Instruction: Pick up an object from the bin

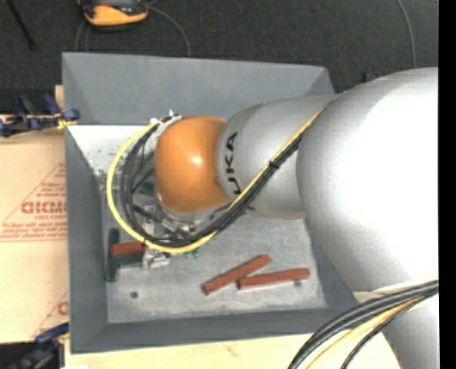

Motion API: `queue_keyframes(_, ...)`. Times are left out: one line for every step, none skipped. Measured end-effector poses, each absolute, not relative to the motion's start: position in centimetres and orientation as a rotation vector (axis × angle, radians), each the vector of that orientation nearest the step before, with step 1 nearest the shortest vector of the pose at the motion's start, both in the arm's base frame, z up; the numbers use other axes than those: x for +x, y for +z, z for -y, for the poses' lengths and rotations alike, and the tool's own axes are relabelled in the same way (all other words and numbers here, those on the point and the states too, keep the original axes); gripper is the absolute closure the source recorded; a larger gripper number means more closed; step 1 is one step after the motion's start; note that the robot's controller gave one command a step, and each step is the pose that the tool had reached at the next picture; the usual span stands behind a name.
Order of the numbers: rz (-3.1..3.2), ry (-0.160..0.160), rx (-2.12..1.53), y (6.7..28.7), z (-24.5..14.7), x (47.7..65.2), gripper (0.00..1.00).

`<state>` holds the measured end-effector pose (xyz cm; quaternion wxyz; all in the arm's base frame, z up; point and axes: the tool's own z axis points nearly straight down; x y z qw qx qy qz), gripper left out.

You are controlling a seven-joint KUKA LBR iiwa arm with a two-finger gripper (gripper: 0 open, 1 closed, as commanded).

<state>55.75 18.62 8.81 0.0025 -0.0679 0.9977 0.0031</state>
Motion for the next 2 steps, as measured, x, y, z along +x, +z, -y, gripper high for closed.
queue_keyframes(-3.124, 0.010, -0.209, 8.7, -18.6, 55.8, 1.00)
queue_keyframes(-3.125, 0.003, -0.220, 23.7, -21.0, 56.5, 1.00)
